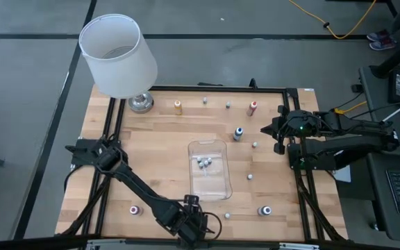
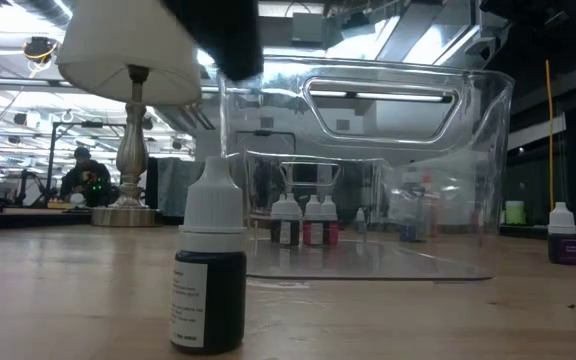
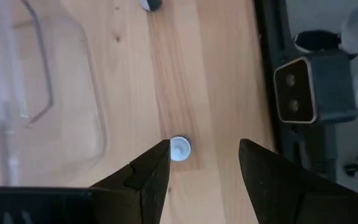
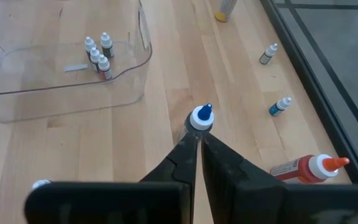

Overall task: Pick & Place food coloring
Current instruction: Put the left small brown food coloring bottle into the transparent container, then put the small red food coloring bottle into the transparent container

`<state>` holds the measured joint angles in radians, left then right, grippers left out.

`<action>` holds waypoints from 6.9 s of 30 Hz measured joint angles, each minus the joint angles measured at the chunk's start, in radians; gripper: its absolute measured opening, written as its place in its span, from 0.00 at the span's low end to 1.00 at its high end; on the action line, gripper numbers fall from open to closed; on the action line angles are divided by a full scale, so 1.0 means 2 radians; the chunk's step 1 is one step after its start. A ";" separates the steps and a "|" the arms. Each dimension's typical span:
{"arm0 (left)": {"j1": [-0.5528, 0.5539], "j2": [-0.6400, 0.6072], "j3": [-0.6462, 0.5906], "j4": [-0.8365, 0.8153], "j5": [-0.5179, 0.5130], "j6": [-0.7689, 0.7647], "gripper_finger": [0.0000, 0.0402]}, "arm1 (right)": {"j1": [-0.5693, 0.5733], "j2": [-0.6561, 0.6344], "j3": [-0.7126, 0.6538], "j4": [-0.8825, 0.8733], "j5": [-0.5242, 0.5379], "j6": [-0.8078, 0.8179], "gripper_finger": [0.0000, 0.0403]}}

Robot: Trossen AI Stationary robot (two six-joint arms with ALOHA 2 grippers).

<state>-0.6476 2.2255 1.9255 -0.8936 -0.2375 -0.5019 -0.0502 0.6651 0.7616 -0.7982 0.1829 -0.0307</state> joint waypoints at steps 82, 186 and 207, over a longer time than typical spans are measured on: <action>0.035 -0.004 0.200 -0.255 -0.035 -0.077 0.15 | 0.000 0.000 0.000 0.000 0.000 -0.015 0.07; 0.282 -0.119 -0.072 0.100 0.003 0.352 0.37 | 0.000 0.000 0.000 0.000 0.000 0.012 0.07; 0.151 -0.245 -0.076 -0.001 -0.001 0.318 0.30 | 0.000 0.000 0.000 0.026 -0.015 0.022 0.07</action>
<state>-0.3465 1.7356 1.7733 -0.8948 -0.2388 0.1338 -0.0502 0.6655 0.7612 -0.7458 0.1531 0.0141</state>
